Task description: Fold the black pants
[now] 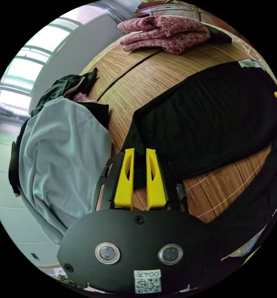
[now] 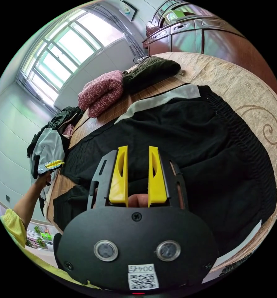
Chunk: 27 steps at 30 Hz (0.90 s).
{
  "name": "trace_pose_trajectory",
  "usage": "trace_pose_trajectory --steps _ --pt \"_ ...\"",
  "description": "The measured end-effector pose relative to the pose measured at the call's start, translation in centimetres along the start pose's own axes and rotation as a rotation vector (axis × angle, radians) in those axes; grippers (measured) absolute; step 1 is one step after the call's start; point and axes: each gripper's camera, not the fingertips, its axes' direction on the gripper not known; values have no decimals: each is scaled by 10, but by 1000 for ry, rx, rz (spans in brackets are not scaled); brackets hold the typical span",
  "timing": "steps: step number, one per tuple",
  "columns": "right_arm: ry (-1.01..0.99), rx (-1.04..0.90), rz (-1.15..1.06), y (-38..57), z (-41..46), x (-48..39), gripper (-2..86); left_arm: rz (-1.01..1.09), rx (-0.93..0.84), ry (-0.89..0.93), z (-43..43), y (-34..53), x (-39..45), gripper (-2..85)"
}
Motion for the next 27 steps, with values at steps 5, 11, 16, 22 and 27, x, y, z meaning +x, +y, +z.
trace_pose_trajectory --steps 5,11,16,22,27 --pt "-15 2 19 3 -7 -8 99 -148 9 -103 -13 -12 -45 22" --pt "-32 -1 10 9 -17 -27 97 -435 -32 -141 -18 -10 -108 17" --pt "-52 10 -7 14 -34 -43 101 -349 106 -20 -19 35 -73 6" --pt "-67 3 -23 22 -57 -58 107 -279 -54 4 51 90 -21 2" --pt "-125 3 -3 23 -81 -61 111 -343 27 5 21 121 -34 1"
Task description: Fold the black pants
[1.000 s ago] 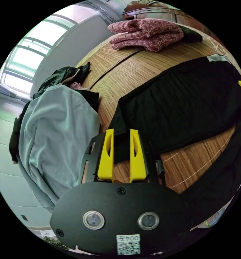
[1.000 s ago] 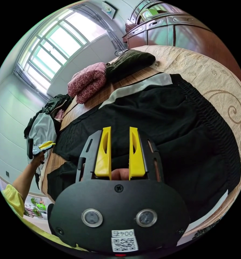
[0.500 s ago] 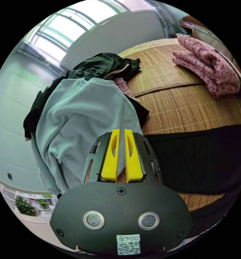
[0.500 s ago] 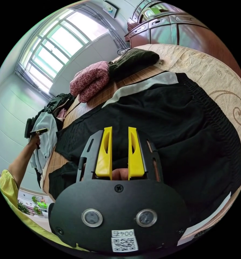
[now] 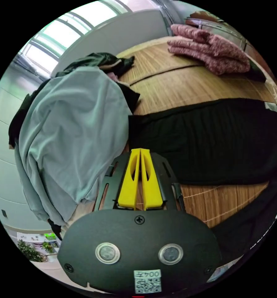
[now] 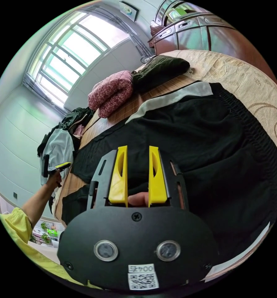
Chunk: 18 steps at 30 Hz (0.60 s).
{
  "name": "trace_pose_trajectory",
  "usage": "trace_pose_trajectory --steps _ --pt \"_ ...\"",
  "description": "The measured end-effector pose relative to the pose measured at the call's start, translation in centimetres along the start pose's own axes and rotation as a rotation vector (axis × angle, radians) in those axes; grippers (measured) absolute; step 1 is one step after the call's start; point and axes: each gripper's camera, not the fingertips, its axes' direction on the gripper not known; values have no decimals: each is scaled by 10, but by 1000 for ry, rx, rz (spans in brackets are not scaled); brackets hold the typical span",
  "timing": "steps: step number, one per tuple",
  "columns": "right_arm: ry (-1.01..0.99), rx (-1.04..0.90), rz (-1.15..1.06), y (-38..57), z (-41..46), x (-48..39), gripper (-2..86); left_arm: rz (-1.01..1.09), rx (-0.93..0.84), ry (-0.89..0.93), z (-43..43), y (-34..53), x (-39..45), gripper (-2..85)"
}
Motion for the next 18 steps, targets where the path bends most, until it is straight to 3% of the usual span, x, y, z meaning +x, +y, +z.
trace_pose_trajectory --steps 4,10,15,18 --pt "-57 8 -7 -1 -25 -7 106 -6 79 68 -56 81 -13 1" --pt "-56 13 -76 5 -59 -23 77 -65 21 41 -83 252 -34 1" --pt "-12 17 -145 14 -95 -44 55 -242 -137 309 -50 340 -56 1" --pt "-62 31 -149 30 -138 -59 47 -276 -92 368 -45 369 -71 1"
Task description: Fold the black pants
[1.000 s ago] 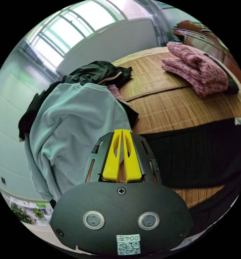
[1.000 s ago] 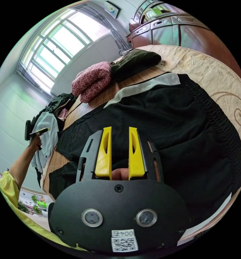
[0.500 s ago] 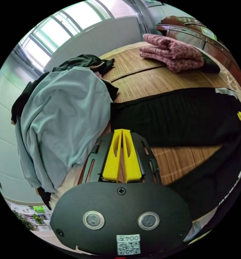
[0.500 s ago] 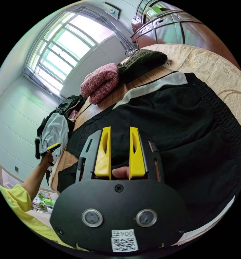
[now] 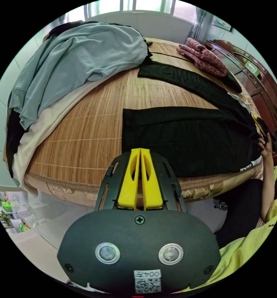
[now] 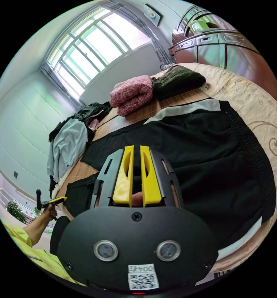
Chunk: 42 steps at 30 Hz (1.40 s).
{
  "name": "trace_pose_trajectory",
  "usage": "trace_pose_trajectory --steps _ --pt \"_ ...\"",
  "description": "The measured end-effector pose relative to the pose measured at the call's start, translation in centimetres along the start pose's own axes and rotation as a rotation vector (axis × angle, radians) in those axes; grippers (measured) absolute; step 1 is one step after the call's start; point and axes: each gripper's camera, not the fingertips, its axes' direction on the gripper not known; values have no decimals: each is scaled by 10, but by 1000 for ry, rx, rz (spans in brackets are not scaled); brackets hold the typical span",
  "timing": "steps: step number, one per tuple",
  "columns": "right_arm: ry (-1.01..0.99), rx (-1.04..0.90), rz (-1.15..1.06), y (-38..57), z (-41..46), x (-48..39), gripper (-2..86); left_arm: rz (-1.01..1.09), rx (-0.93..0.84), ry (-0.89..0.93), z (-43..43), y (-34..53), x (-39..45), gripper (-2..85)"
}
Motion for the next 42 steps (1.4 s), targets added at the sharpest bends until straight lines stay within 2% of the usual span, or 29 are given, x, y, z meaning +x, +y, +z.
trace_pose_trajectory --steps 6,10,15,17,25,28,31,35,42 --pt "30 168 94 63 -145 -2 108 24 34 16 -3 35 -16 2" --pt "134 130 225 125 -221 51 98 37 61 -29 -5 56 -18 2" --pt "30 124 460 161 -272 132 90 17 109 -54 -18 86 -26 3" --pt "35 106 491 161 -272 147 91 -13 168 -66 -28 104 -33 5" --pt "165 35 489 102 -227 166 107 -34 177 -47 -34 141 -54 32" --pt "185 33 505 88 -211 172 94 -93 241 48 -41 159 -78 53" --pt "218 13 497 80 -197 171 56 -132 231 132 -38 174 -103 72" --pt "285 -35 455 77 -185 159 39 -126 184 162 -27 191 -121 81" --pt "359 -51 393 94 -177 134 17 -149 241 230 -29 208 -139 92"
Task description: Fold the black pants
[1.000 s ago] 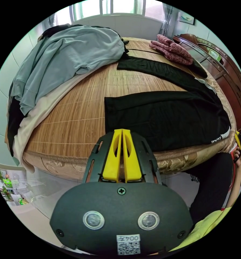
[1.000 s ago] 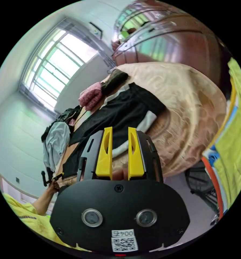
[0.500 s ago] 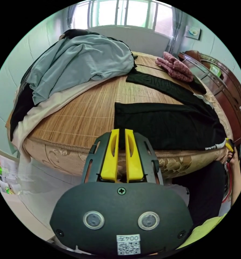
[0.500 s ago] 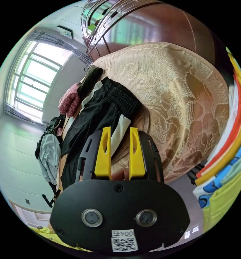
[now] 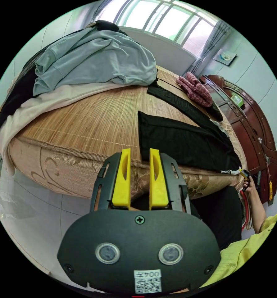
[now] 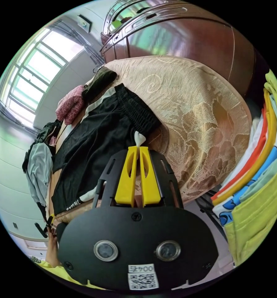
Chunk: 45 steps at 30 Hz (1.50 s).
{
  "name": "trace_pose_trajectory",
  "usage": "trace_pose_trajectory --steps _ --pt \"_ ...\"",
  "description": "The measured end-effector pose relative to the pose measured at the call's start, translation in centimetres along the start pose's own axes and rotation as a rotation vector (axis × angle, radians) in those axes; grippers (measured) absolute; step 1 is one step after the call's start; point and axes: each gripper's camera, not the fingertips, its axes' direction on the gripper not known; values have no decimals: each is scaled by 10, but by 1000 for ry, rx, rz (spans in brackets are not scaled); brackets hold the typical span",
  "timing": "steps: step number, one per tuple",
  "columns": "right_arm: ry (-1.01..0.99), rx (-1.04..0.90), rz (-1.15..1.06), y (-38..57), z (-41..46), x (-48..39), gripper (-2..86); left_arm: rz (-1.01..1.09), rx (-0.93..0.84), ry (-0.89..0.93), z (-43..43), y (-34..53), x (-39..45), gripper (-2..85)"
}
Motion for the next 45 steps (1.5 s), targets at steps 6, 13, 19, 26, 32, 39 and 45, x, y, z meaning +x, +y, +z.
trace_pose_trajectory --steps 6,13,19,26,32,39,45 --pt "-6 -44 -11 16 33 -10 72 63 -45 56 9 -5 7 87" --pt "-57 -25 67 26 77 -17 34 131 -105 -50 19 -16 36 29" --pt "91 -10 8 48 99 -52 1 92 -152 -34 7 -44 25 14" --pt "214 -99 -76 90 160 -88 58 151 -281 -30 11 -70 22 16" --pt "276 -49 -159 122 182 -125 75 248 -137 -270 -28 -72 67 19" --pt "180 -172 -506 166 284 -265 76 545 -175 -192 18 -84 214 9" --pt "199 -343 -625 205 392 -330 75 637 -369 -282 88 -75 271 3"
